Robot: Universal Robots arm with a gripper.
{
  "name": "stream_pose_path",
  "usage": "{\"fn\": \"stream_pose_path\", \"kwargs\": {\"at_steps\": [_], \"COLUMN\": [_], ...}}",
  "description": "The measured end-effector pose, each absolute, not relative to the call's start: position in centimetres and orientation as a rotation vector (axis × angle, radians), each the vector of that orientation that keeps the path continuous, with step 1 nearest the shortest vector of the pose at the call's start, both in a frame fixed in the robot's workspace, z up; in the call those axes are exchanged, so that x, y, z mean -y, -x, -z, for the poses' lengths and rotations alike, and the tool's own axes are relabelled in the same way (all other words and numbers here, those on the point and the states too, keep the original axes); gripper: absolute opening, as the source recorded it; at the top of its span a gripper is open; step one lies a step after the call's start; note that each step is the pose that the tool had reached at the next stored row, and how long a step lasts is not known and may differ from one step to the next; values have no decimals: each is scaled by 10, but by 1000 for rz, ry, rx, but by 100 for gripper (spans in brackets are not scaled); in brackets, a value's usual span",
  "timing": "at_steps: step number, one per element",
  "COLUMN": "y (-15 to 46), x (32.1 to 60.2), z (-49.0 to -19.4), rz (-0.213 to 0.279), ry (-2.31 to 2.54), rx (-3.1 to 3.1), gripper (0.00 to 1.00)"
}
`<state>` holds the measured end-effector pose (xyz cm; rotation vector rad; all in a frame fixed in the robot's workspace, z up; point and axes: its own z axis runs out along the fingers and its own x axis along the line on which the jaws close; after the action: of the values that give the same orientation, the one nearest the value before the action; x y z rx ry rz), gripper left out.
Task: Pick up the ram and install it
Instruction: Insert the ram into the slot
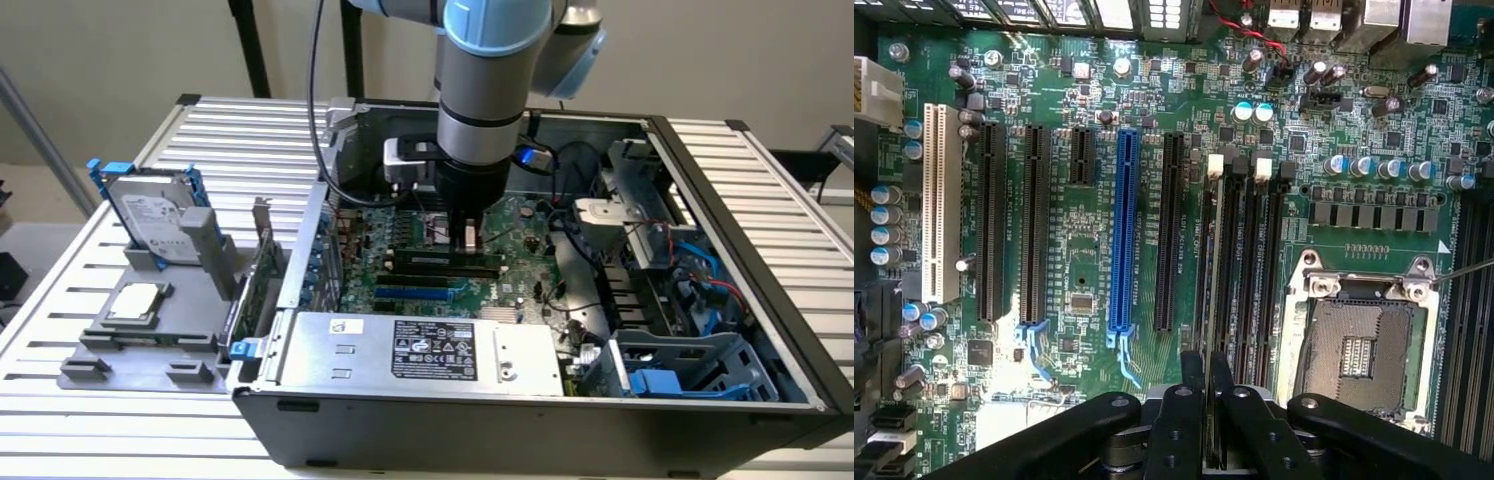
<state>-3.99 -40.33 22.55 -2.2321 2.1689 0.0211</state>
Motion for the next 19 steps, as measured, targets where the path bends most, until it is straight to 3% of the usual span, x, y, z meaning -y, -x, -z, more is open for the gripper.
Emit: {"fn": "stream_pose_path", "kwargs": {"at_steps": [19], "y": [40], "x": [403], "z": [-220], "rz": [-19], "ry": [2232], "rx": [-2169], "gripper": [14]}}
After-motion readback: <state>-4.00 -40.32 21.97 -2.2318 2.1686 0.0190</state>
